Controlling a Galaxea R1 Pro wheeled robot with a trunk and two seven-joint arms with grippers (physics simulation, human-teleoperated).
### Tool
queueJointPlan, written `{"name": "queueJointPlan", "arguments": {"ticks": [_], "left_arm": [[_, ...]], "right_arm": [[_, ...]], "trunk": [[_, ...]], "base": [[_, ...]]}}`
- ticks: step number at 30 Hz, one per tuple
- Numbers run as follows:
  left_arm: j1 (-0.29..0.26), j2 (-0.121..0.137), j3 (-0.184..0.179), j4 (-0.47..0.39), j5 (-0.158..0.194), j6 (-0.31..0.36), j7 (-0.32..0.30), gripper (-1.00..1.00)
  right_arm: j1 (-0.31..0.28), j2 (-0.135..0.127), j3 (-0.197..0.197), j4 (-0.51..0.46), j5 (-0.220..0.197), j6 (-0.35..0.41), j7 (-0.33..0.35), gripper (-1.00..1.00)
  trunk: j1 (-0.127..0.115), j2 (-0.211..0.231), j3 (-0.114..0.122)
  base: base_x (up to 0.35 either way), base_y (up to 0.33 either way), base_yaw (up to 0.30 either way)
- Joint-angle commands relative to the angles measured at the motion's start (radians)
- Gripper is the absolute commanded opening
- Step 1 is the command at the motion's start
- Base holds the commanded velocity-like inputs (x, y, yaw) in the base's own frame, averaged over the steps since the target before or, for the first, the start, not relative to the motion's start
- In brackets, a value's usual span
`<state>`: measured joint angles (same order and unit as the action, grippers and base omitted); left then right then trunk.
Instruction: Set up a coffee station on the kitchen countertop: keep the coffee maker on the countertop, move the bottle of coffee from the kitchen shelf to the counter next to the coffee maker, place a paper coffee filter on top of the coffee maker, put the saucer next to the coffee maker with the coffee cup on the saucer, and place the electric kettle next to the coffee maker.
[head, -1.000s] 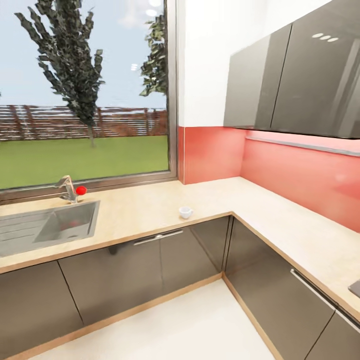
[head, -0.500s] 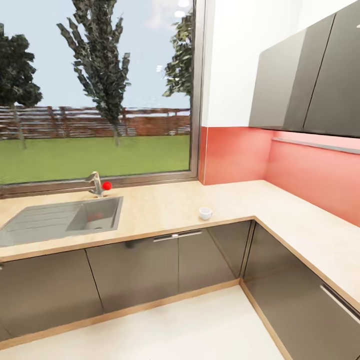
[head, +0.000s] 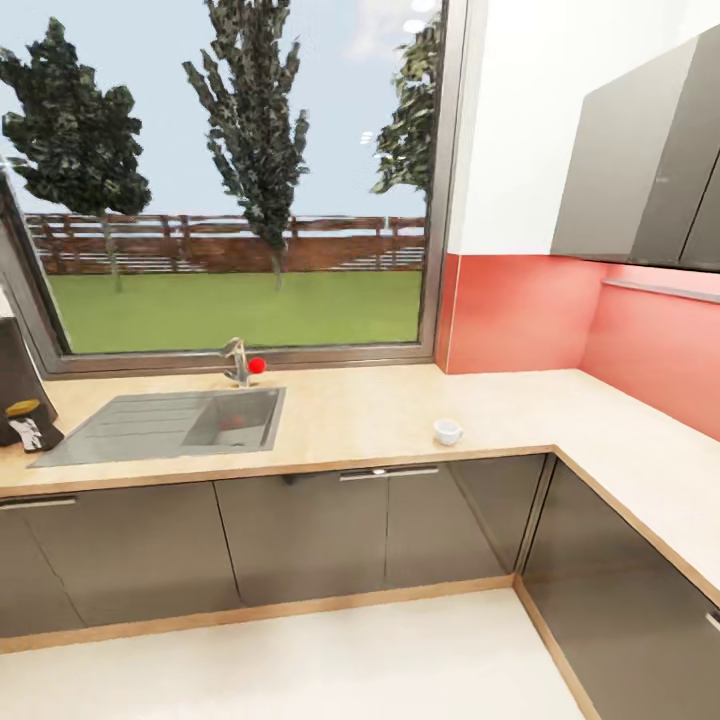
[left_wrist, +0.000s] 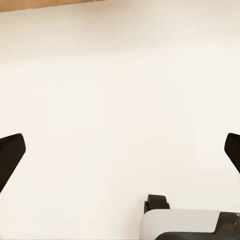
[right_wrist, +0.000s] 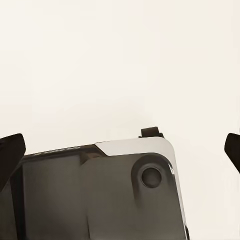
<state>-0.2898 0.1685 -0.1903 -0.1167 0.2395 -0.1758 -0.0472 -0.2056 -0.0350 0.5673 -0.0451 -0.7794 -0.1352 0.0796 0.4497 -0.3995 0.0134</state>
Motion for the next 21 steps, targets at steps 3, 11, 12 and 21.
{"name": "queueJointPlan", "arguments": {"ticks": [3,11,12,21], "left_arm": [[-0.001,0.0,-0.008,0.002,0.01,-0.004,-0.003,1.0],[-0.001,0.001,-0.007,0.002,0.011,-0.004,-0.003,1.0],[-0.001,0.001,-0.007,0.002,0.011,-0.004,-0.003,1.0],[-0.001,0.002,-0.006,0.002,0.012,-0.004,-0.003,1.0]], "right_arm": [[0.0,0.0,0.006,0.001,-0.011,-0.003,0.005,1.0],[0.0,0.0,0.007,0.001,-0.011,-0.003,0.005,1.0],[0.0,0.0,0.008,0.001,-0.011,-0.003,0.005,1.0],[0.0,-0.002,0.007,0.001,-0.011,-0.003,0.005,1.0]], "trunk": [[0.0,-0.001,0.0],[0.0,-0.001,0.0],[0.0,-0.001,0.0],[0.0,-0.001,0.0]], "base": [[0.0,-0.245,0.278],[0.0,-0.263,0.278],[0.0,-0.266,0.278],[0.0,-0.188,0.138]]}}
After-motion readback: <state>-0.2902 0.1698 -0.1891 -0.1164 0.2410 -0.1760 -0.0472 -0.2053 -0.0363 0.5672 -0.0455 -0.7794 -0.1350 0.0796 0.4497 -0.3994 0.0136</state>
